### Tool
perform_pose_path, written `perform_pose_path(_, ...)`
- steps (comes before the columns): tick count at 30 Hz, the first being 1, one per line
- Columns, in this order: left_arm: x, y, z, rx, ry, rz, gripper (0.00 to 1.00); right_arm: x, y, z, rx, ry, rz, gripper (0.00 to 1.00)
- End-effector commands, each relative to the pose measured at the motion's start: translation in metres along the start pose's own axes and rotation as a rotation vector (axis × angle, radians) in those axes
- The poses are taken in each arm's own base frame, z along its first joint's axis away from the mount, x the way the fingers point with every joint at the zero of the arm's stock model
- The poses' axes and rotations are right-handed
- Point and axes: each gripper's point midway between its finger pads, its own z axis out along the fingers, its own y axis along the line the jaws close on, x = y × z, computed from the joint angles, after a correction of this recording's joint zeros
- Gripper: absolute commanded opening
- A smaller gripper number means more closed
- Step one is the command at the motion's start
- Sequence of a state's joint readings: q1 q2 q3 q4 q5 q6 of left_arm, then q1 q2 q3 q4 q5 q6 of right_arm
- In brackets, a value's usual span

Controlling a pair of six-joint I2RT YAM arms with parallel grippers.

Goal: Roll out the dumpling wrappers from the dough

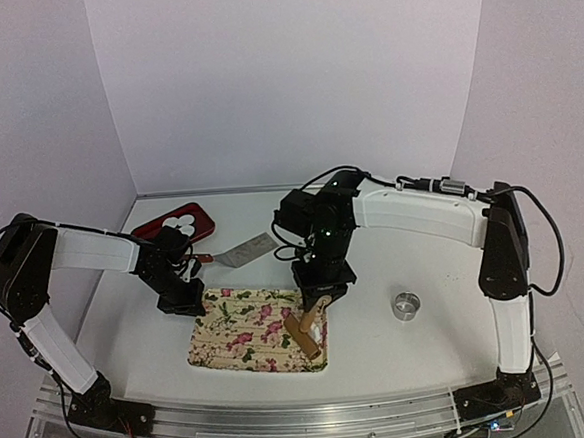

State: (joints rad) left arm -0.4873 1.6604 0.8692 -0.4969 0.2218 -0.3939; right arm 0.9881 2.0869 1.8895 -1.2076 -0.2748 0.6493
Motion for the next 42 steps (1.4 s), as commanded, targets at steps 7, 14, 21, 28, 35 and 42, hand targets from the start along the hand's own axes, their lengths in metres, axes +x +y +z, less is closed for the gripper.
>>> perform_pose_path(7, -0.002, 0.003, -0.006, -0.015, -0.024, -0.012, 0.00, 0.004, 0.003, 0.061, -0.018, 0.088, -0.017, 0.00)
perform_pose_path(14, 0.013, 0.008, -0.014, -0.025, -0.004, -0.103, 0.00, -0.013, 0.044, 0.021, -0.150, -0.003, -0.069, 0.00)
perform_pose_path(21, 0.049, -0.001, -0.035, 0.096, 0.005, -0.223, 0.01, -0.023, 0.068, -0.049, -0.253, -0.147, -0.019, 0.00)
perform_pose_path(28, 0.050, -0.015, -0.069, 0.162, -0.053, -0.184, 0.28, -0.003, 0.019, -0.064, -0.068, -0.160, 0.074, 0.00)
perform_pose_path(35, 0.019, -0.031, -0.087, 0.173, -0.108, -0.068, 0.51, 0.012, -0.018, -0.060, 0.097, -0.132, 0.105, 0.00)
perform_pose_path(42, -0.028, -0.057, -0.084, 0.203, -0.142, 0.146, 0.66, 0.008, -0.023, -0.045, 0.145, -0.117, 0.108, 0.00)
